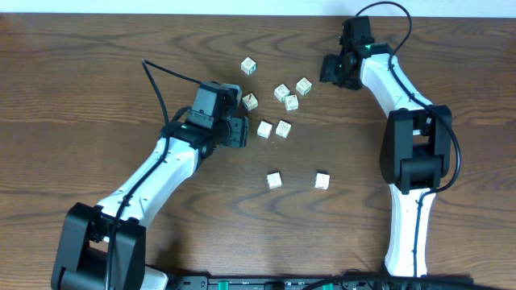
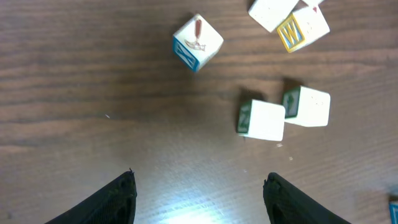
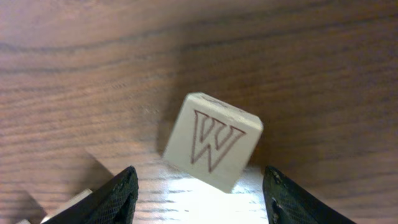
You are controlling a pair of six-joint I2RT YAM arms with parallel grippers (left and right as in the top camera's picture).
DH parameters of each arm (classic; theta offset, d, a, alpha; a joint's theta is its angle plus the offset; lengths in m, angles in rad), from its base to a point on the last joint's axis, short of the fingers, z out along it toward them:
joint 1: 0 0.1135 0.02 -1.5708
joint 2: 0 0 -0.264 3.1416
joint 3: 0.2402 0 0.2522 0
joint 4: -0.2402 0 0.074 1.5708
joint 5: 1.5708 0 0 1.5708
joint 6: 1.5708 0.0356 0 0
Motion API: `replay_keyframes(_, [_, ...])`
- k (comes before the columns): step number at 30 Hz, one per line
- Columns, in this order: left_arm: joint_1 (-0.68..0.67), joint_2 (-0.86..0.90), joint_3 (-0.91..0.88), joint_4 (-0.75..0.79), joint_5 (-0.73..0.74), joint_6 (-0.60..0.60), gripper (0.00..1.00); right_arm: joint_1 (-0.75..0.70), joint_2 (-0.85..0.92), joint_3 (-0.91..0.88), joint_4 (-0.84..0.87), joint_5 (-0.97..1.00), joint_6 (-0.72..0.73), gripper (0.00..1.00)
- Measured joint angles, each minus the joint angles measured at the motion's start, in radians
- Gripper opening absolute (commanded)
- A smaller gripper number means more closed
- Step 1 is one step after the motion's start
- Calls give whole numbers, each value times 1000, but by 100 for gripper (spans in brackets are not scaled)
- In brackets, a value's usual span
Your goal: Lift 5 blocks
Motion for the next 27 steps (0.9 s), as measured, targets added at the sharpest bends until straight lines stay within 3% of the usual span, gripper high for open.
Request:
replay_keyframes(7, [6,27,0,44,0,23,67,-1,0,0,58,1,26,58])
replay_keyframes(12, [6,68,0,84,0,26,67,-1,0,0,85,1,39,44])
replay_keyframes(22, [6,138,9,145,0,26,67,-1,0,0,109,10,53,45])
replay_keyframes(27, [6,142,32,171,0,26,67,-1,0,0,112,15,53,33])
